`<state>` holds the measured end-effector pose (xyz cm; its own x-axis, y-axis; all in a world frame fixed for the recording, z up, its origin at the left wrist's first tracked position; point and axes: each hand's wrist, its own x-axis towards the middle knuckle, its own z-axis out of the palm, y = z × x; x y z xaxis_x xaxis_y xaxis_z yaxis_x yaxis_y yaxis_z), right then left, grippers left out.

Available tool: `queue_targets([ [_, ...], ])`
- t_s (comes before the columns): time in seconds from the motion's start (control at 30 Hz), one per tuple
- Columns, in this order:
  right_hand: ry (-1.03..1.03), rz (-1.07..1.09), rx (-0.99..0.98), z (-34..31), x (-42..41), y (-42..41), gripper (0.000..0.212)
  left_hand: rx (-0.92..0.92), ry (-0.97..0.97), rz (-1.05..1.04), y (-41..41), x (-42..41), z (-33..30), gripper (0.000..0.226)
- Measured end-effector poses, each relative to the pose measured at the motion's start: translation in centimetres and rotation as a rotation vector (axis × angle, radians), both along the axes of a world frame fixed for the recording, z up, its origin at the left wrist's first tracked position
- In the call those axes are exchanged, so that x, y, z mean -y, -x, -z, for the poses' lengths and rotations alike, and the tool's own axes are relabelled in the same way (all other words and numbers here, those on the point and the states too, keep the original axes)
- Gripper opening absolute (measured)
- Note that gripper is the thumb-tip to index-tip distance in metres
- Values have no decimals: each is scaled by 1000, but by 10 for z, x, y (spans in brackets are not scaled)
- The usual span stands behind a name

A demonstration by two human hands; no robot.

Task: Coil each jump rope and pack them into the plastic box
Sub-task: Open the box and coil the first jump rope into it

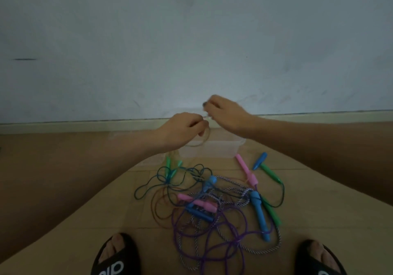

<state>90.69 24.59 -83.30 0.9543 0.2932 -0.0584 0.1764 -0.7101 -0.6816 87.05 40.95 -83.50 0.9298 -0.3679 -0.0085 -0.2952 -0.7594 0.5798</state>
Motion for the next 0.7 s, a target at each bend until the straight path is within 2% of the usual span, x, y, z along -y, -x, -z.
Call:
queue_targets([
  [0.1,-328,-71,-300,-5,-26,22,47,-40,82,-4,4,2,-5,31],
  [0.13,-358,-61,-348,-3,-28,25,50,-55,97,2,6,2,-6,29],
  [0.17,-311,-59,-317,-2,-26,25,52,-58,84,10,6,0,-6,27],
  [0.27,77,-115,1,4,-3,10,51,-34,6,-28,5,-11,-3,38],
  [0.37,381,-160,192,10,33,-14,38,-52,-22,-30,3,-27,0,40],
  [0.47,675,-76,208,15,69,-30,38,-46,-20,-44,2,-37,0,41],
  [0.53,747,-5,104,20,81,-34,37,-40,-4,-66,-1,-36,-1,41],
  [0.57,704,0,30,22,77,-33,38,-38,7,-74,-2,-33,-2,41],
  [0.6,576,-2,-43,22,69,-30,38,-35,20,-78,-3,-29,-3,41],
  [0.7,-82,21,-252,10,20,-10,36,-16,45,-50,-3,-14,-8,40],
])
